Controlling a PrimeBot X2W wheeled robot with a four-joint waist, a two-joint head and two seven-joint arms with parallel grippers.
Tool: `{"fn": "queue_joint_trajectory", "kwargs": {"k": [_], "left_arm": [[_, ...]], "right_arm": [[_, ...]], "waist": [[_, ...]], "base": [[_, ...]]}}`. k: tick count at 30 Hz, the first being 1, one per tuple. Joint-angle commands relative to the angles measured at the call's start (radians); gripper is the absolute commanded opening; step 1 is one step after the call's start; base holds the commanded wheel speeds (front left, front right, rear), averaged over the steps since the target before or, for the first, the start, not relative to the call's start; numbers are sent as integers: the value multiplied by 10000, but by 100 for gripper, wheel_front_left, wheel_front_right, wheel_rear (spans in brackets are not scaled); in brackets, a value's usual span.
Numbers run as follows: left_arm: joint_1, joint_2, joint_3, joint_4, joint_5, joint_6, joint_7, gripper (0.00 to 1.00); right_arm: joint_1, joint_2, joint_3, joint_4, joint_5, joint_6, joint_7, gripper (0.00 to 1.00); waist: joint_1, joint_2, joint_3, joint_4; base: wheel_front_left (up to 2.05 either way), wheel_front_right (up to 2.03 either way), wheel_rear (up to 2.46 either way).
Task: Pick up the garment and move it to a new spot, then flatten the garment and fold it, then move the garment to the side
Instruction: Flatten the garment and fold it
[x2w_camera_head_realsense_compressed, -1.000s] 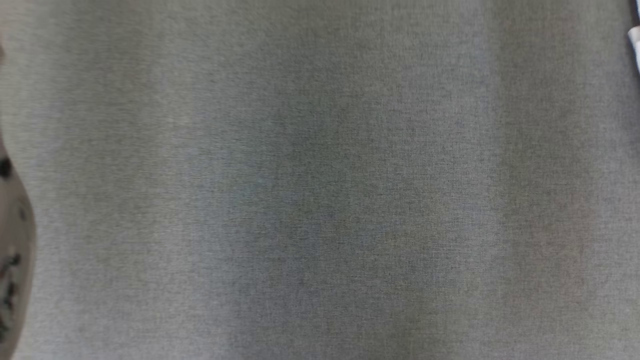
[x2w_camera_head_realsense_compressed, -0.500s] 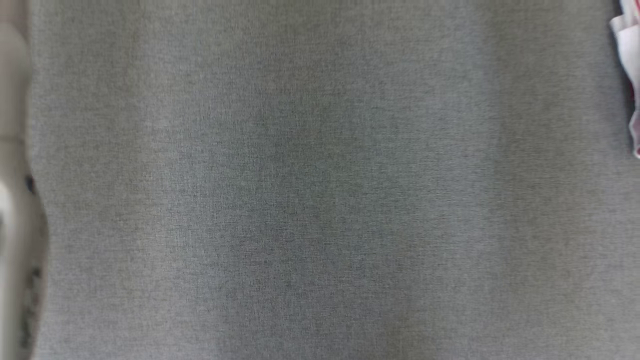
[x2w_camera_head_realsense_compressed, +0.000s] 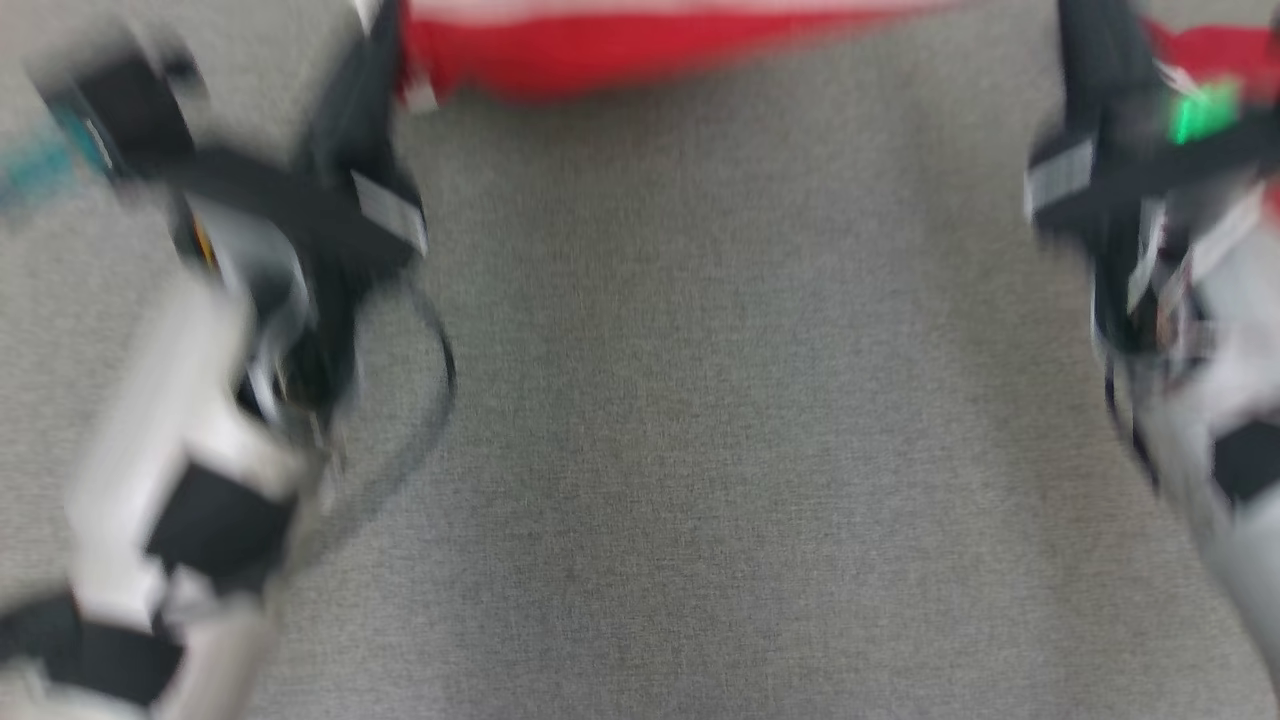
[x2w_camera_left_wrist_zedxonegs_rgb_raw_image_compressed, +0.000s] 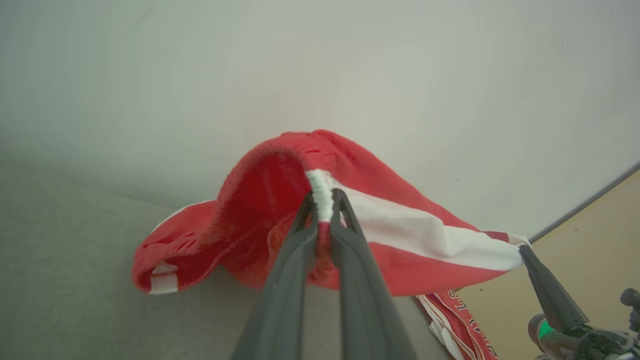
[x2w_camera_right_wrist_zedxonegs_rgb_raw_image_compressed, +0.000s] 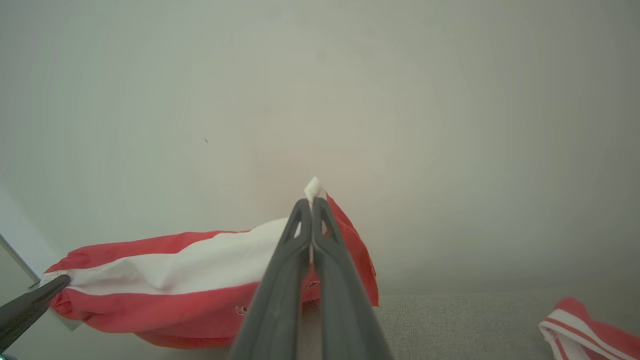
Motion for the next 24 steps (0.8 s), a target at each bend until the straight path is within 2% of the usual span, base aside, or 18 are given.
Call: {"fn": "queue_joint_trajectory", "kwargs": {"k": [1,5,9,14,19,24], "left_arm": [[824,122,-66,-405,-11,-13,-221,0],[2985,172,-311,-1346,-102,90,-613,0],[4771,393,-730,-2094,257,210,-928,0],[6428,741,-900,-2561,617,579,-1404,0],[7931,868,-826,-2662,916,575,-1848,0],[9057,939,-530,-2701,1657,550,-2023,0]], "right_arm": [[906,-215,-18,-428,149,-19,-58,0],[3389,-607,-278,-1469,326,-19,-43,0],[5489,-609,-757,-2271,137,-19,-48,0],[7714,-221,-1331,-3121,-490,-19,158,0],[9620,248,-1913,-3680,-1111,-19,645,0],[11308,731,-2189,-4282,-1545,-19,1367,0]], "waist": [[3,1,-729,41],[3,1,-1149,163],[3,1,-1485,228],[3,1,-1886,288],[3,1,-2313,334],[3,1,-2621,443]], "base": [[0,0,0],[0,0,0],[0,0,0],[0,0,0],[0,0,0],[0,0,0]]}}
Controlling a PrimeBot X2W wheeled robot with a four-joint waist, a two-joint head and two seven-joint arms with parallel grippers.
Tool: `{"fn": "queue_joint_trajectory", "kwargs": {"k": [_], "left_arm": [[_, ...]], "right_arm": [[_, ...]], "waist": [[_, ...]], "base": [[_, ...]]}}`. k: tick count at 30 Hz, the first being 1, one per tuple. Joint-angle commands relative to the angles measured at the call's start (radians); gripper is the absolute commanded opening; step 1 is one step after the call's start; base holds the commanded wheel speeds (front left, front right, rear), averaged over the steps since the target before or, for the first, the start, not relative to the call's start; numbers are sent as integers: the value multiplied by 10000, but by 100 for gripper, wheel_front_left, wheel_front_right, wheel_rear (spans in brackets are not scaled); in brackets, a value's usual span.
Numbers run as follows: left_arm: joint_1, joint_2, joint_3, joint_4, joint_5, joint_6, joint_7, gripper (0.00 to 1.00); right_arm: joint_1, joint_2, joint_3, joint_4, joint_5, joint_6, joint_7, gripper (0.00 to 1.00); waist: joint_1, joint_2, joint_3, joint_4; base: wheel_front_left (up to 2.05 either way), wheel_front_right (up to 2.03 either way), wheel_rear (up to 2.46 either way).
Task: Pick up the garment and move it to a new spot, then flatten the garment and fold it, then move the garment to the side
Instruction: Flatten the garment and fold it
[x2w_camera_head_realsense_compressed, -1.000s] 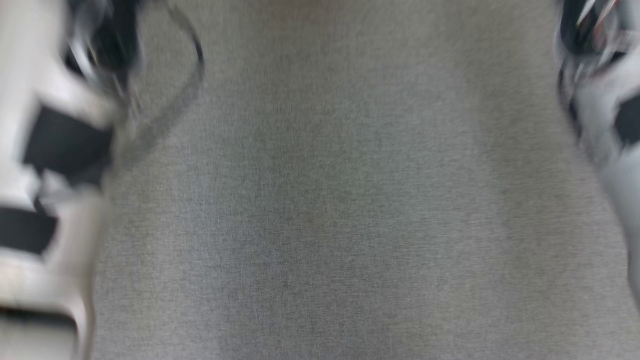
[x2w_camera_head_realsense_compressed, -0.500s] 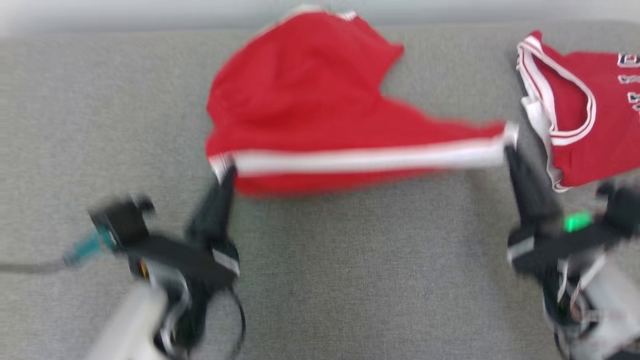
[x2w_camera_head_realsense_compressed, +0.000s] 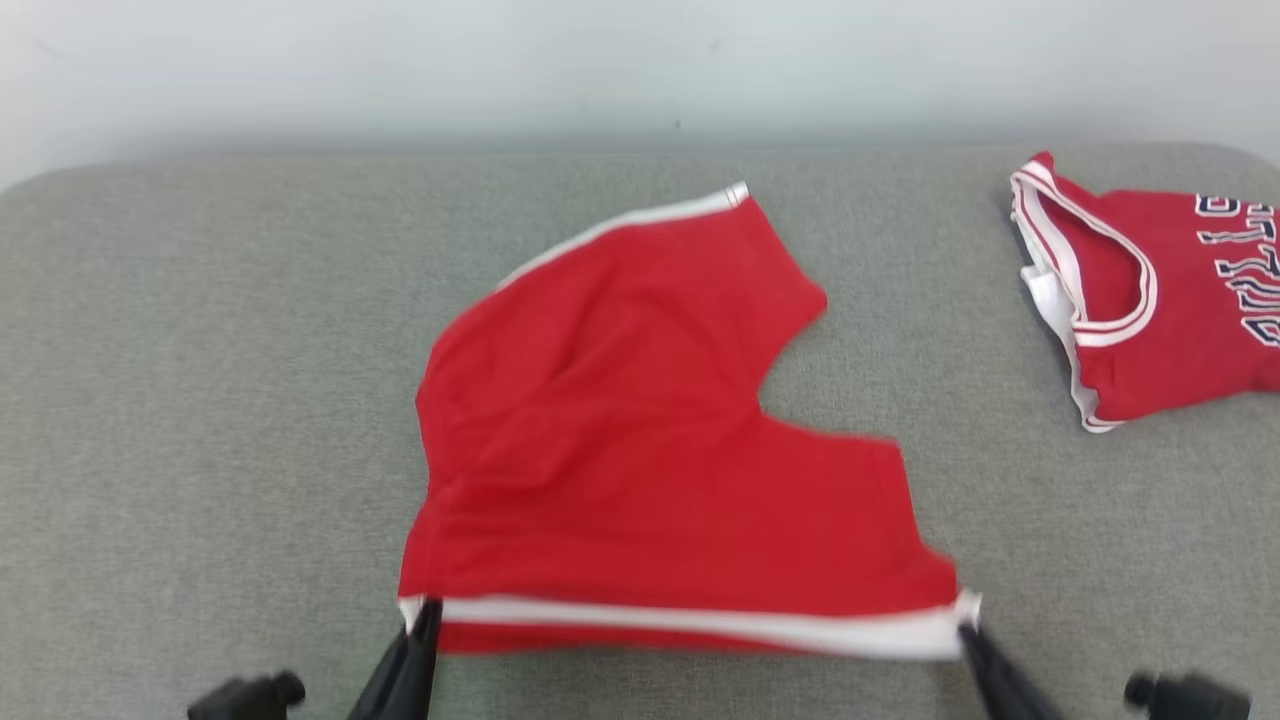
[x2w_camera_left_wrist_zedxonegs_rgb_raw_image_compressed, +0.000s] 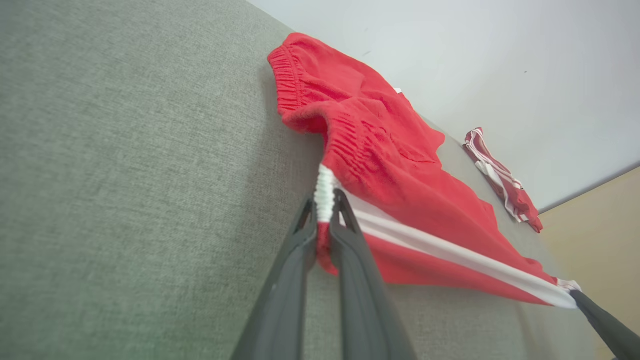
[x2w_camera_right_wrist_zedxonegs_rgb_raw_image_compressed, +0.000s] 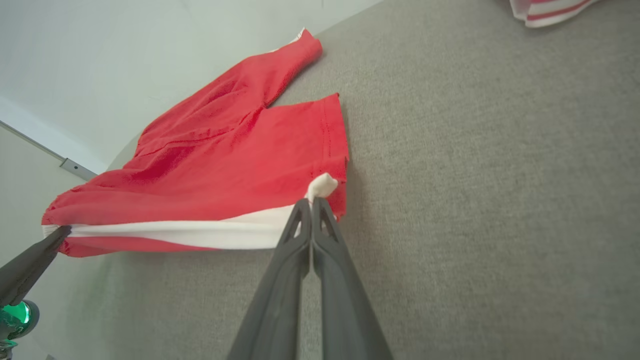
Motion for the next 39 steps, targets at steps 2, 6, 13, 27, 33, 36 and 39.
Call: {"fn": "queue_joint_trajectory", "kwargs": {"k": [2,6,13,27,33,36,39], "left_arm": [[372,87,100,-25,425,-78,-92,0],[890,-126,461,-167,1159,-242,-104,0],[1090,-705,1024,-357,1716,-522,-109,0],[-1264,-743,331,-269,672,-592,-90,0],[-3059,-687,43,861,-243,-594,-90,0],[-3888,-680,-189,1541,-615,-595,-20,0],[-4649,-812,-351,2240,-894,-595,69,0]], "right_arm": [[535,134,-135,-195,-160,-19,209,0],[1310,373,-268,-649,-448,-19,547,0],[970,558,-669,-1359,-713,-19,642,0],[-3205,-116,-472,-159,-902,-20,1350,0],[-5729,-288,140,1581,-964,-20,1630,0],[-7007,-296,563,2632,-1001,-20,1698,0],[-8152,-225,861,3782,-938,-20,1737,0]], "waist": [[2,2,-201,134],[2,2,-180,218],[2,2,-157,225],[2,2,190,866],[2,2,780,1128],[2,2,1090,1233],[2,2,1394,1351]], "base": [[0,0,0],[0,0,0],[0,0,0],[0,0,0],[0,0,0],[0,0,0],[0,0,0]]}}
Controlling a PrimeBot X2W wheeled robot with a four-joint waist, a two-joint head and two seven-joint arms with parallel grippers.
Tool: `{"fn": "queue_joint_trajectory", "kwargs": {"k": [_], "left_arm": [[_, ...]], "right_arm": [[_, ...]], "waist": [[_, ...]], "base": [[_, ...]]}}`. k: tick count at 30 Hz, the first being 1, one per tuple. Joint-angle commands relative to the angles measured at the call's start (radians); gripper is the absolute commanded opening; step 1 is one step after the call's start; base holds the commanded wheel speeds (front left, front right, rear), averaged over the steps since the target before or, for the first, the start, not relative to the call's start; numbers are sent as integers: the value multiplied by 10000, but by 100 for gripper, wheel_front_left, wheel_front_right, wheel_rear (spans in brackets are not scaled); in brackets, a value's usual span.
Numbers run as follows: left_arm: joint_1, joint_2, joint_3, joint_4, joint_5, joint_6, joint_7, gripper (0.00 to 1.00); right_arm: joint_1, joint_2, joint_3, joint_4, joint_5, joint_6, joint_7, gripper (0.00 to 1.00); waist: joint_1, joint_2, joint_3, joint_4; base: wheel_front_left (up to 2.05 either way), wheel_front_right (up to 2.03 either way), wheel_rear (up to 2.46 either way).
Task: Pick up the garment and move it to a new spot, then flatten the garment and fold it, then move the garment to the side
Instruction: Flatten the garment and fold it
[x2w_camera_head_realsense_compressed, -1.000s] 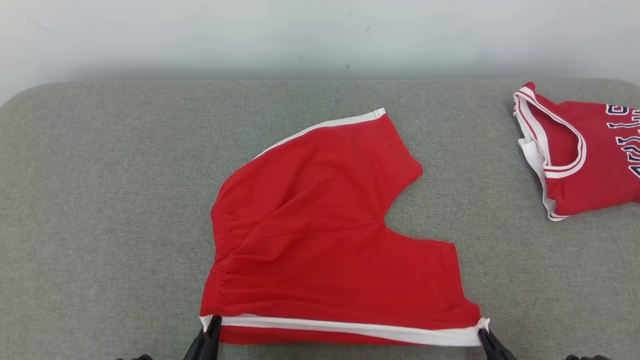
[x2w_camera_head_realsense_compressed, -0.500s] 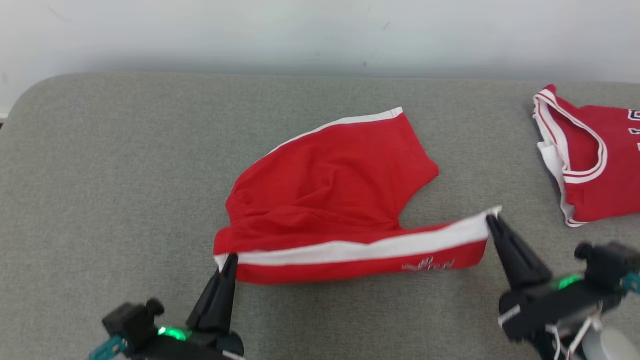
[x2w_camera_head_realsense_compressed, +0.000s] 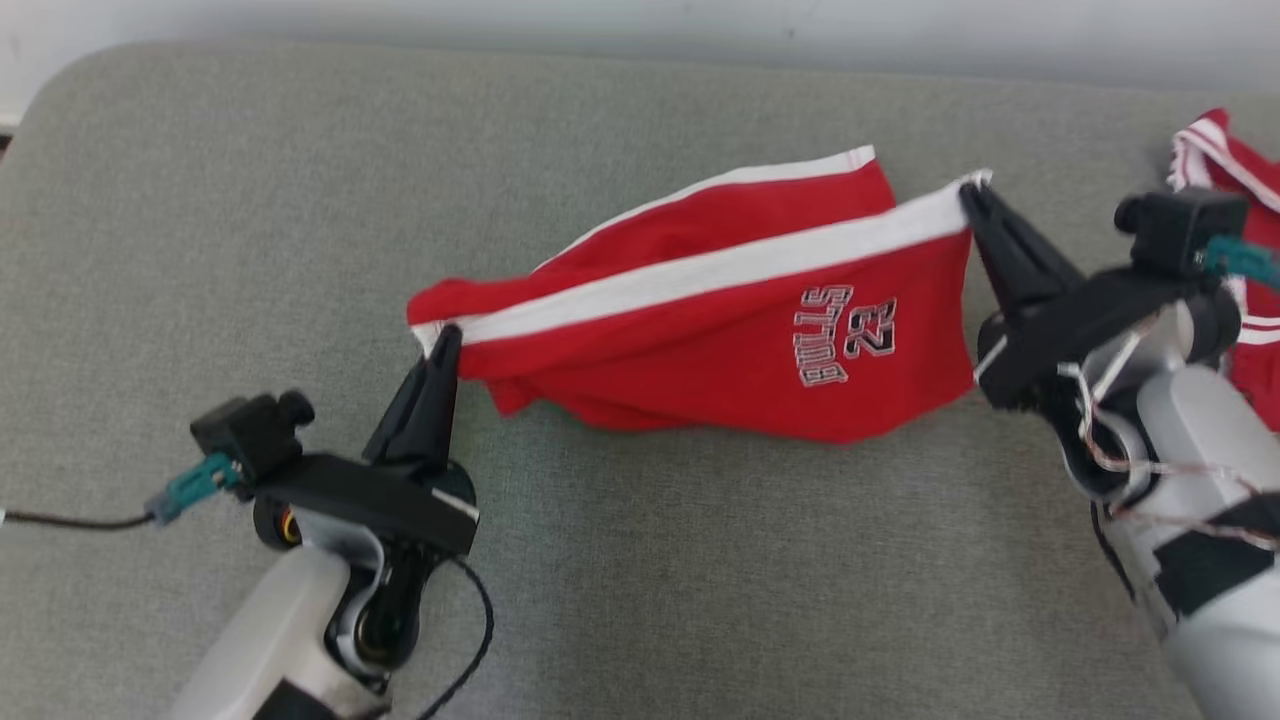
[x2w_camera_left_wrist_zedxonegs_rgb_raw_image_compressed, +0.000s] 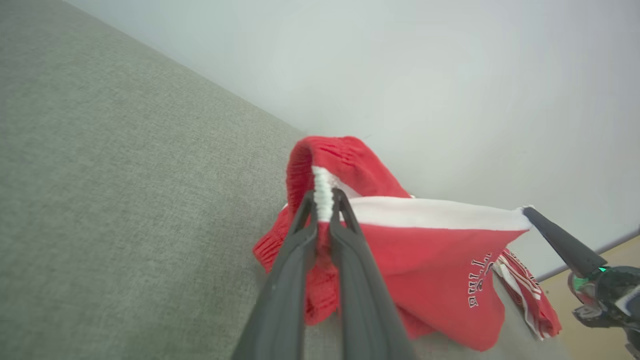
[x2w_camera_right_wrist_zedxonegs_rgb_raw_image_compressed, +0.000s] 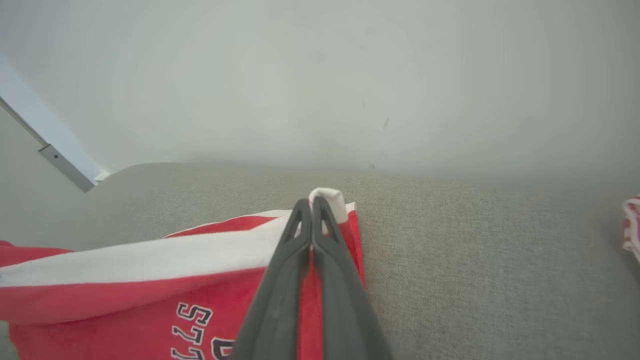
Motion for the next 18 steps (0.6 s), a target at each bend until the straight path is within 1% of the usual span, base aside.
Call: {"fn": "queue_joint_trajectory", "kwargs": {"k": [1,3,4,6,7,11,18], "left_arm": [[-550,-126,-134,404,-147,-16,-6,0],[-930,-220,-302,828,-263,-16,115,0],[-1337,-337,-447,1186,-328,-17,141,0],[-1715,-515,-595,1447,-361,-17,174,0],[-1715,-515,-595,1447,-361,-17,174,0],[-2340,-765,-866,1849,-354,-17,107,0],[-2958,-1092,-1281,2303,-411,-17,11,0]], "right_arm": [[-752,64,184,729,44,-20,-33,0],[-1392,112,502,1358,-13,-20,-86,0],[-1974,142,753,1978,-17,-20,-170,0],[-2514,135,936,2611,-39,-20,-283,0],[-2514,135,936,2611,-39,-20,-283,0],[-3450,287,1222,3782,-10,-20,-681,0],[-4441,535,1546,5590,121,-20,-1262,0]], "waist": [[-2,-2,491,280],[-2,-2,659,382],[-2,-2,817,458],[-2,-2,975,552],[-2,-2,975,552],[-2,-2,1244,735],[-2,-2,1560,992]], "base": [[0,0,0],[0,0,0],[0,0,0],[0,0,0],[0,0,0],[0,0,0],[0,0,0]]}}
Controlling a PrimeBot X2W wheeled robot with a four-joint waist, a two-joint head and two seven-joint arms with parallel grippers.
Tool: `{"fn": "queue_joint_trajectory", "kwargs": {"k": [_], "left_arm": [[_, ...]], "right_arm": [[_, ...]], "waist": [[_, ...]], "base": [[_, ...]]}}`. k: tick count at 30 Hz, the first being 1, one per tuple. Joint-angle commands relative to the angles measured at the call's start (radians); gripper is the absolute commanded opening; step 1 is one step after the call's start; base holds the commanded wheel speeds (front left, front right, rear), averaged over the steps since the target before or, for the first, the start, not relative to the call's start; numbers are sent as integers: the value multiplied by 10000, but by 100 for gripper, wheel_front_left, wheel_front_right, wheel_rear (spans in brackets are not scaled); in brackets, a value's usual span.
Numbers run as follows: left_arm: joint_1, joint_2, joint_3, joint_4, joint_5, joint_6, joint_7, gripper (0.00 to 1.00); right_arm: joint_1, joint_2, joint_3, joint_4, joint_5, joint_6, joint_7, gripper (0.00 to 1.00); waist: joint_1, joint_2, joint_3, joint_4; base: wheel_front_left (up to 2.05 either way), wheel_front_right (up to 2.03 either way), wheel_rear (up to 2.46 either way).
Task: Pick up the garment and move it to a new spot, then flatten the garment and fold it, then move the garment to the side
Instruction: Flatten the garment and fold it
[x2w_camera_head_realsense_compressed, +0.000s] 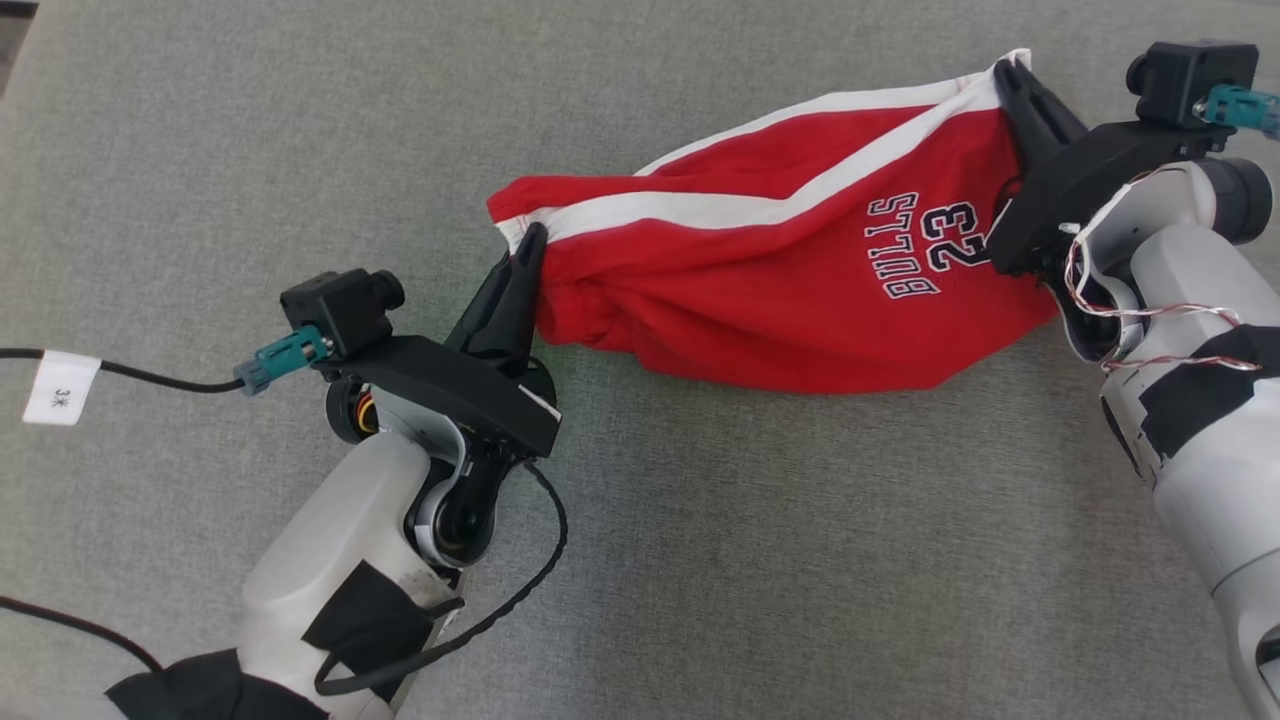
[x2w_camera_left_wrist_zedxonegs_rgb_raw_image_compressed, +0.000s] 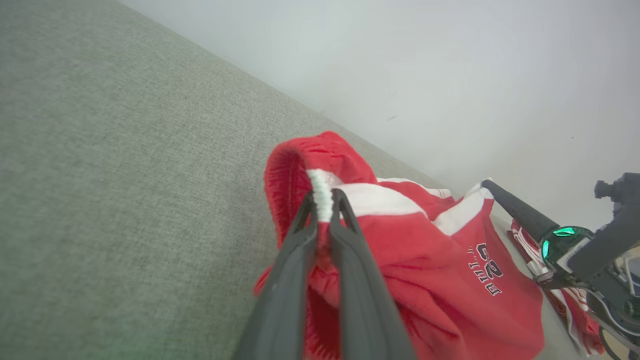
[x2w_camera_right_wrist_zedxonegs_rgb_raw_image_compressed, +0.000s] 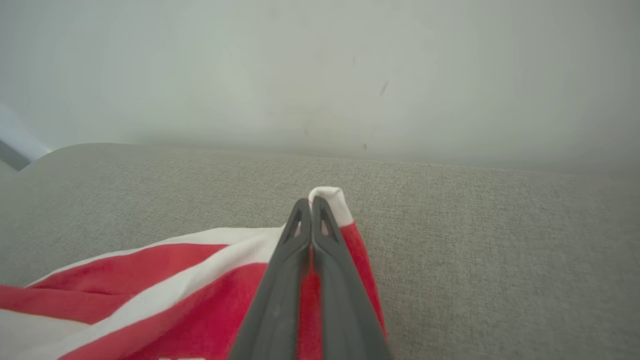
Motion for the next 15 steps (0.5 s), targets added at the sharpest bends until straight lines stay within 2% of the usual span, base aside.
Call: {"fn": "queue_joint_trajectory", "kwargs": {"k": [1,8,13,14,15], "left_arm": [[-141,-52,-67,56,-29,-17,-52,0],[-268,-117,-158,251,-58,-17,-185,0],[-305,-236,183,291,232,-18,-211,0],[-280,-271,237,302,316,-18,-213,16],[-270,-276,316,291,458,-18,-215,38]], "right_arm": [[-204,73,71,248,94,-20,-180,0],[-647,246,353,1423,138,-20,-916,0],[-879,394,191,2222,376,-20,-1417,0],[-928,409,219,2323,344,-20,-1523,43],[-948,454,236,2403,375,-20,-1580,100]], "waist": [[-2,-2,151,158],[-2,-2,162,240],[-2,-2,121,219],[-2,-2,96,215],[-2,-2,65,202]], "base": [[0,0,0],[0,0,0],[0,0,0],[0,0,0],[0,0,0]]}}
